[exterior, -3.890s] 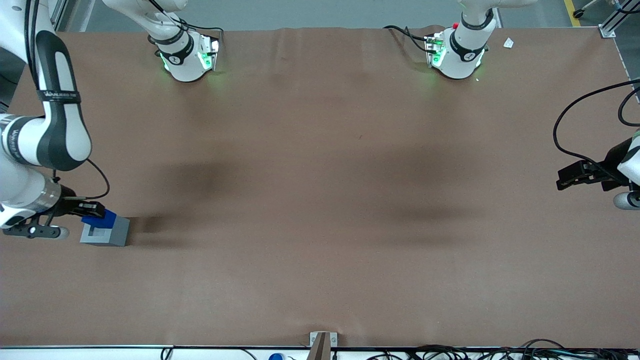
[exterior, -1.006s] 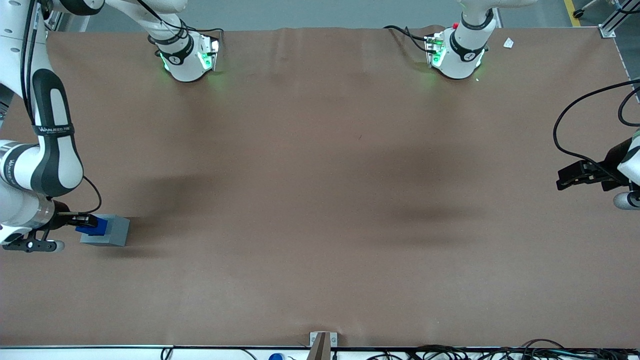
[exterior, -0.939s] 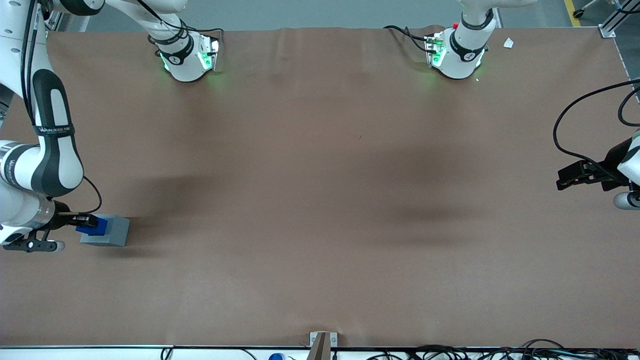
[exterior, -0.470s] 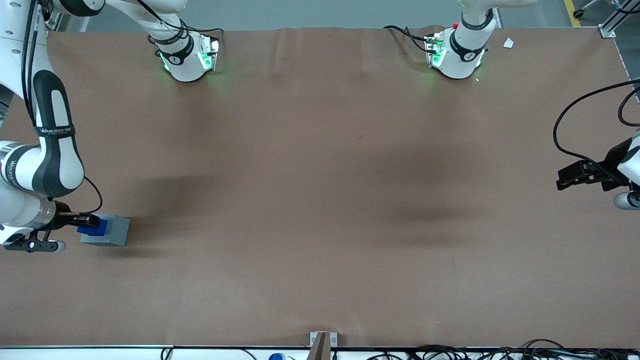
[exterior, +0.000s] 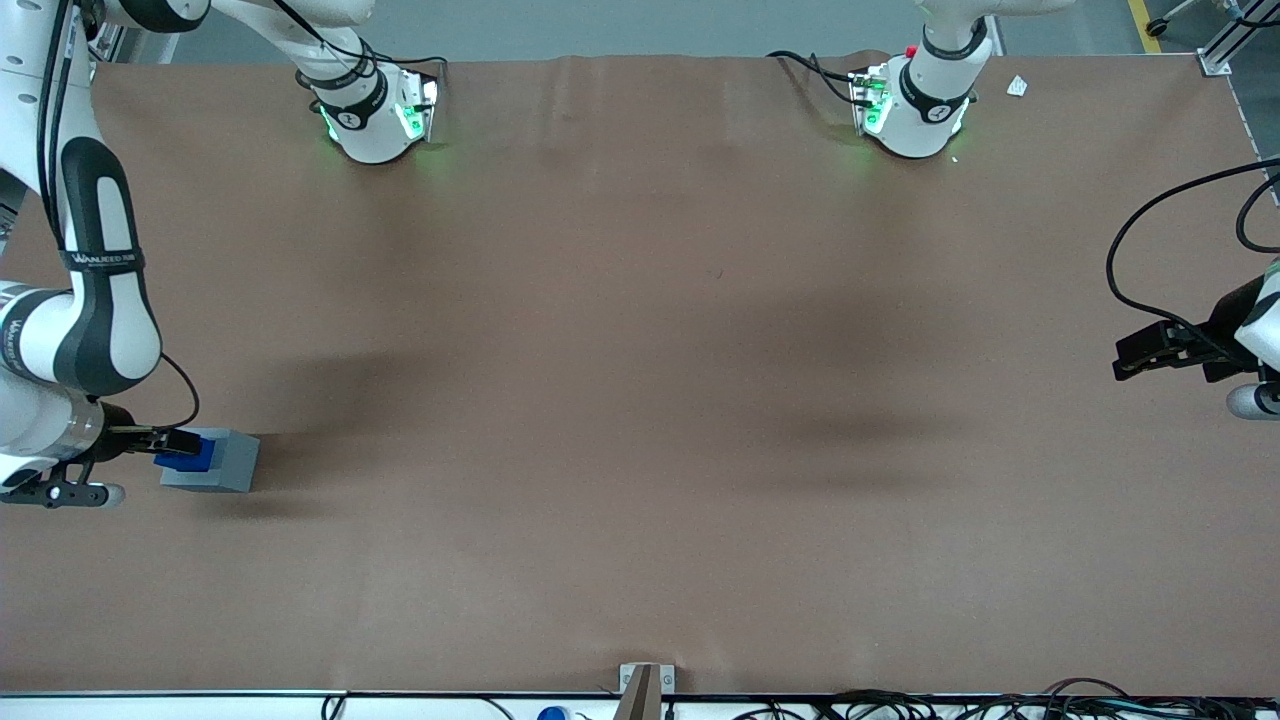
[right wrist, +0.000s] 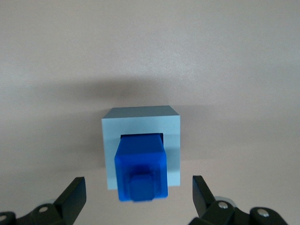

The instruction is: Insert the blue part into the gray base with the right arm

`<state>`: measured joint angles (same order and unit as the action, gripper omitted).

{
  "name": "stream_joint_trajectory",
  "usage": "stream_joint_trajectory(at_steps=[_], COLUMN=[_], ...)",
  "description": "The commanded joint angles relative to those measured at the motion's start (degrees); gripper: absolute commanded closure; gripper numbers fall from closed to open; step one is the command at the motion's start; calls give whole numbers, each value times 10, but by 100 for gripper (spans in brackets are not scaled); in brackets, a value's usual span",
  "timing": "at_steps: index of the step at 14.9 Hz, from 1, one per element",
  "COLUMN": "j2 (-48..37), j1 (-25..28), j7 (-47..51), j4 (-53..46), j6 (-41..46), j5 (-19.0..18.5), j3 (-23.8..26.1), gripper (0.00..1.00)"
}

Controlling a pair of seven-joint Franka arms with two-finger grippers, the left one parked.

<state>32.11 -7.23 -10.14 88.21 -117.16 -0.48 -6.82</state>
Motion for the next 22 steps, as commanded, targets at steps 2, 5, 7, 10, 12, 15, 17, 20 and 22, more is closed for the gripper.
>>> stream_joint_trajectory(at_steps=[2, 5, 7, 10, 12, 15, 17, 20, 22], j2=[-44, -96, -131, -181, -213, -249, -272, -322, -362], j1=[-3, 3, 13, 27, 52, 76, 95, 102, 109], j7=[-1, 1, 4, 49, 78, 108, 118, 121, 121], j4=[-51, -61, -61, -61, -61, -55, -44, 7, 57], j6=[104, 162, 190, 244, 278, 304, 315, 295, 263], j5=[2, 3, 6, 17, 17, 18, 19, 19, 20], j3=[10, 12, 12, 14, 13, 13, 13, 13, 13], gripper=[0, 0, 0, 0, 0, 0, 0, 0, 0])
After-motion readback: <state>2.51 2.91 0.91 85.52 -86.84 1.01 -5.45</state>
